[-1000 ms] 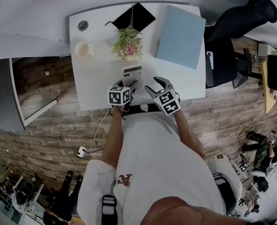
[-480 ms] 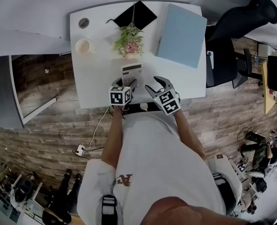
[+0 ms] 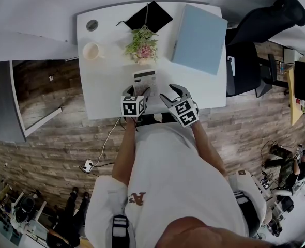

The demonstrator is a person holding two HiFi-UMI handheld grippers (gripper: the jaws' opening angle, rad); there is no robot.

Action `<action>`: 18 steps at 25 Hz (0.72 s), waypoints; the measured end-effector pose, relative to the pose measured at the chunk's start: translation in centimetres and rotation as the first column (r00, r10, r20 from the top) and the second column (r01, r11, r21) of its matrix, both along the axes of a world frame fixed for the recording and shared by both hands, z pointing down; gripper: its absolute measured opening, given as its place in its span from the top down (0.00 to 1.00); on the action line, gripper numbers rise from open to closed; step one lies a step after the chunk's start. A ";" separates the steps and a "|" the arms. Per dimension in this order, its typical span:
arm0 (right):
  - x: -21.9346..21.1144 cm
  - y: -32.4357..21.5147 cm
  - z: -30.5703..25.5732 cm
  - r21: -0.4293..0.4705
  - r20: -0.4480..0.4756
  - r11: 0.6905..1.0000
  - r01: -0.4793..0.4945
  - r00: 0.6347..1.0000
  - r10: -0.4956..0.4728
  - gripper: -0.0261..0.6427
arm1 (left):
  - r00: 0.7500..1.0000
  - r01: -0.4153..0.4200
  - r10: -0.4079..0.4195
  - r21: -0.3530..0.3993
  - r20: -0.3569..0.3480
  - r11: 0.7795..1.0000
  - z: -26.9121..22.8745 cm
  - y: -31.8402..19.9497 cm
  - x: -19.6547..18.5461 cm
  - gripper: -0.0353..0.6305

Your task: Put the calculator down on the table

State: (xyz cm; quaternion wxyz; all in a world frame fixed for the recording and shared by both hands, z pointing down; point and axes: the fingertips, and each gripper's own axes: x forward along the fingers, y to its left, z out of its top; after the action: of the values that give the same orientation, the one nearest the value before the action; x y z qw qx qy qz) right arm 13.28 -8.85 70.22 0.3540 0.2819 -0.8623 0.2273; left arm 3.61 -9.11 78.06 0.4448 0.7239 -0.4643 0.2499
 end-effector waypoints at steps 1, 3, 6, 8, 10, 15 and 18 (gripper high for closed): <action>0.0 0.0 0.0 0.003 0.001 1.000 0.000 1.000 0.000 0.61 | 1.000 0.002 -0.002 0.001 0.006 1.000 0.0 0.0 -0.1 0.46; 0.1 0.1 0.1 0.006 -0.002 1.000 0.003 1.000 -0.003 0.61 | 1.000 0.005 -0.006 0.001 0.019 1.000 0.1 0.1 -0.2 0.45; 0.2 0.2 0.1 0.005 -0.001 1.000 0.003 1.000 -0.003 0.61 | 0.999 0.002 -0.002 0.002 0.052 1.000 0.1 0.2 -0.4 0.44; 0.2 0.2 0.0 0.001 -0.001 1.000 0.002 1.000 -0.002 0.61 | 0.998 0.001 -0.001 0.004 0.063 1.000 0.2 0.2 -0.5 0.44; 0.2 0.1 0.2 0.005 -0.004 1.000 0.004 1.000 -0.004 0.61 | 0.998 0.002 -0.003 0.005 0.069 1.000 0.3 0.2 -0.6 0.44; 0.2 0.2 0.2 0.007 -0.003 1.000 0.003 1.000 -0.003 0.61 | 0.993 -0.005 0.003 0.017 0.121 1.000 0.3 0.3 -1.1 0.41; 0.1 0.2 0.0 0.000 -0.004 1.000 0.004 1.000 -0.004 0.61 | 0.992 -0.007 0.004 0.022 0.125 1.000 0.2 0.2 -1.1 0.40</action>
State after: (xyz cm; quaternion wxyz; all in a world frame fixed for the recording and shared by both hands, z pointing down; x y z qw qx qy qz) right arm 13.37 -8.61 70.25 0.3560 0.2807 -0.8621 0.2263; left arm 2.48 -8.93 78.26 0.4061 0.7130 -0.4922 0.2907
